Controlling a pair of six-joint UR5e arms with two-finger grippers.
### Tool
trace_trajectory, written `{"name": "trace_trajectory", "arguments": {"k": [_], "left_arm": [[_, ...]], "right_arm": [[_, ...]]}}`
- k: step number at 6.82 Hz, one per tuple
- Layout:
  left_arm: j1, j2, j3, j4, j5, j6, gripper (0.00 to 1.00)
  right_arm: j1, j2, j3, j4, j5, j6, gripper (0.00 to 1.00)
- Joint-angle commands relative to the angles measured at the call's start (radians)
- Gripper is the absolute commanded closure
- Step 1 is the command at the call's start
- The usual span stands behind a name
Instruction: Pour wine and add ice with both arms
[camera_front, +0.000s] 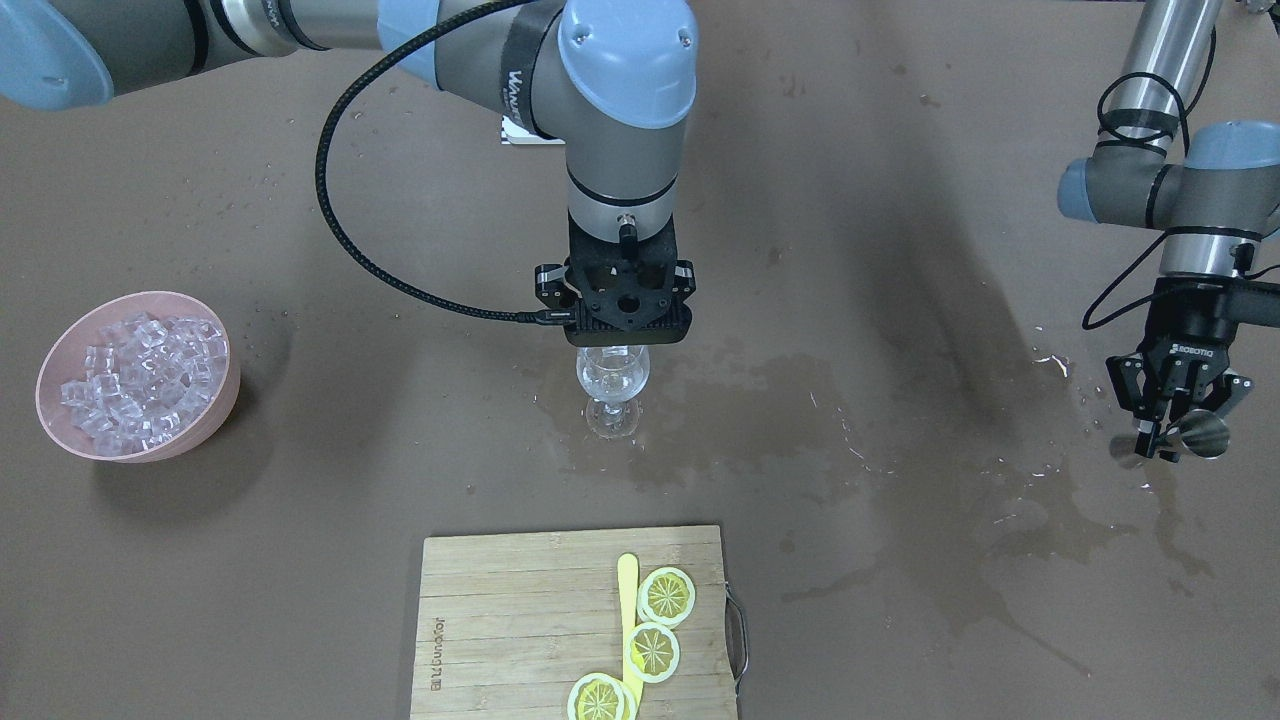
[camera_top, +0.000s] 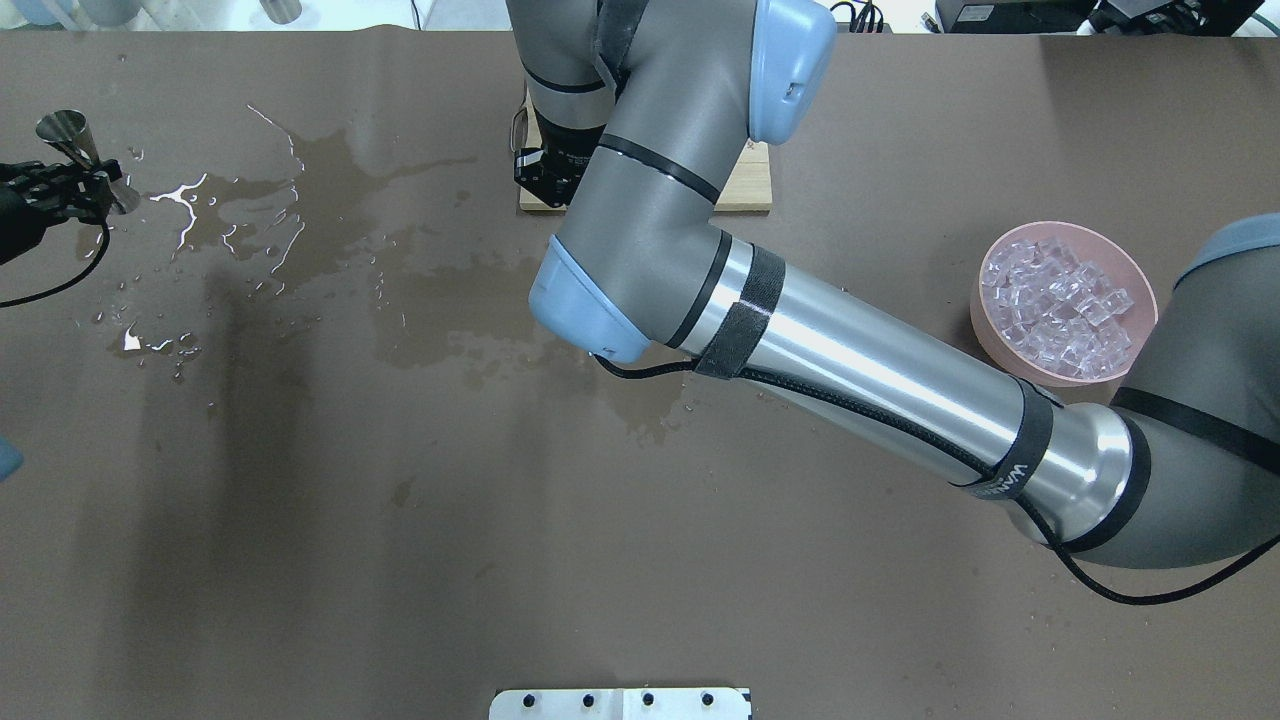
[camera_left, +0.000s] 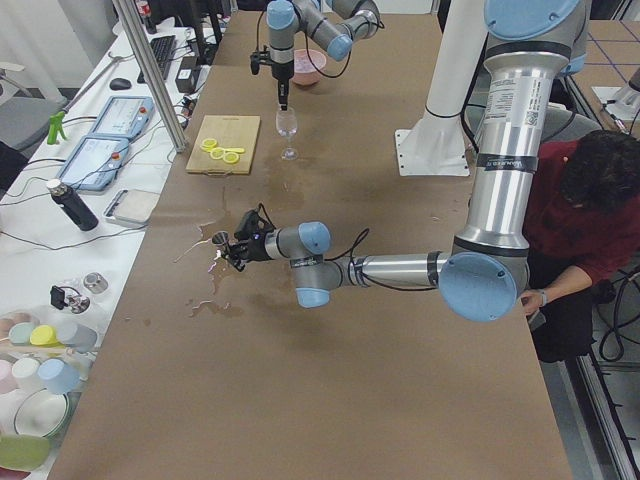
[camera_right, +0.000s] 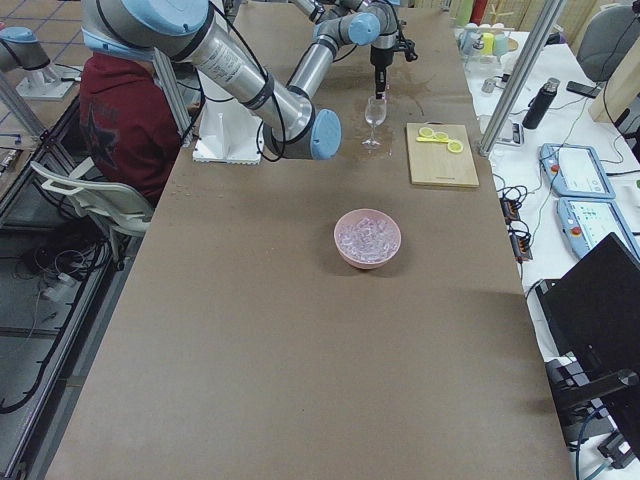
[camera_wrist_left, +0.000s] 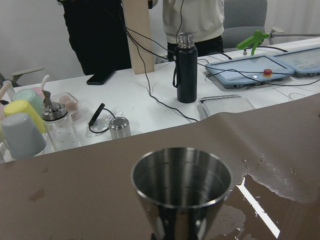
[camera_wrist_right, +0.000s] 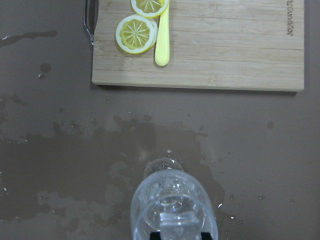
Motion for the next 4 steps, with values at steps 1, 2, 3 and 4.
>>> {"name": "trace_trajectory", "arguments": {"k": [1, 2, 3, 4], "left_arm": [[0.002, -0.018, 0.05, -0.017, 0.001, -0.003, 1.0], [0.004, -0.019, 0.067, -0.014, 0.0, -0.003, 1.0], [0.005, -0.027, 0.084, -0.011, -0.002, -0.003, 1.0], [0.01, -0.042, 0.108, -0.011, -0.003, -0.004, 1.0]], "right_arm": [[0.0, -0.003, -0.003, 0.002, 0.0, 0.0, 0.75], [0.0, -0.003, -0.003, 0.002, 0.0, 0.002, 0.58], [0.0, -0.001, -0.003, 0.002, 0.0, 0.014, 0.3], [0.001, -0.001, -0.003, 0.002, 0.0, 0.018, 0.2]]}}
